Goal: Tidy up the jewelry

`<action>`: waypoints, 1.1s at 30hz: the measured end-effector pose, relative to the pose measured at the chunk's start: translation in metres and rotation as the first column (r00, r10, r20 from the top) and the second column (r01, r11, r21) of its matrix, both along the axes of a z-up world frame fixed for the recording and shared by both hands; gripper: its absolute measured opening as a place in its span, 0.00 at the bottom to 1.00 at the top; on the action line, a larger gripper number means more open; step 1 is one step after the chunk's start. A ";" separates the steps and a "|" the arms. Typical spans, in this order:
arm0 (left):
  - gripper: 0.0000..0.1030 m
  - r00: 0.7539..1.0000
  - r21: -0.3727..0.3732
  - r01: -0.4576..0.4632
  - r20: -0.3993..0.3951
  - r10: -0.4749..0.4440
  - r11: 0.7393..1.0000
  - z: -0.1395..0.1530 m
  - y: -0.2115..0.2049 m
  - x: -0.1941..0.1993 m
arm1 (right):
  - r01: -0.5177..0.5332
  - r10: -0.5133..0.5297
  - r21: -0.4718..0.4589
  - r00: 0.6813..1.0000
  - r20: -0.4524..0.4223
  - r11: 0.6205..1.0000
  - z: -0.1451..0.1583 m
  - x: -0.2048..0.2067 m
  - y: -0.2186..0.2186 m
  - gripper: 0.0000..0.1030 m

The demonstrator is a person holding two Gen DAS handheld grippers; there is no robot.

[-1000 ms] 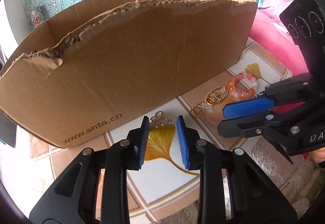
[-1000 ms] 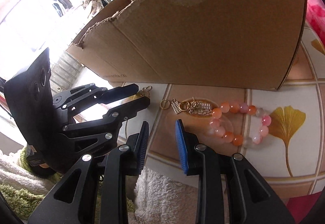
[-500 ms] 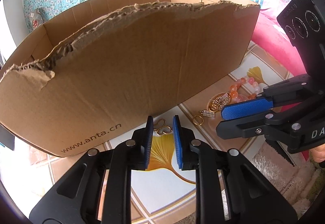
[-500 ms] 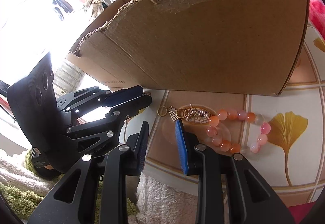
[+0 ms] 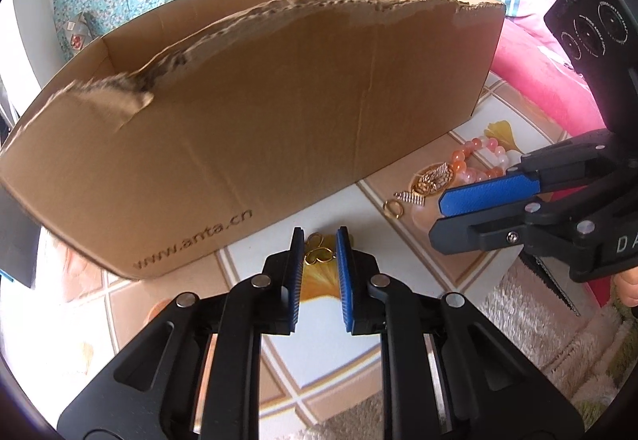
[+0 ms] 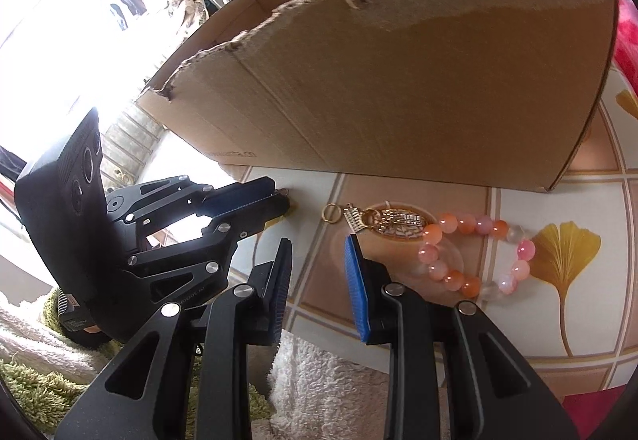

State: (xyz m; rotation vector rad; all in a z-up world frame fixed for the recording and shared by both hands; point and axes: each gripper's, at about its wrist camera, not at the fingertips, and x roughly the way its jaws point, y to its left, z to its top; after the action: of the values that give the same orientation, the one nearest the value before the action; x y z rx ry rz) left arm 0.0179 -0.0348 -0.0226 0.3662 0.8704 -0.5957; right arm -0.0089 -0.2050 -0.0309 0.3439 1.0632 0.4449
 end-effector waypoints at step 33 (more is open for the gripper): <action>0.18 0.995 -0.163 -0.057 -0.091 0.043 0.985 -0.003 0.033 -0.004 | -0.025 0.028 -0.142 0.999 0.019 0.989 0.019 0.025 0.066 0.26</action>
State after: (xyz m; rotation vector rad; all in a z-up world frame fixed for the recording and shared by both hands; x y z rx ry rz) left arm 0.0142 -0.0021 -0.0254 0.1688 0.9043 -0.6362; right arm 0.0164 -0.1390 -0.0121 0.1984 1.0735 0.3931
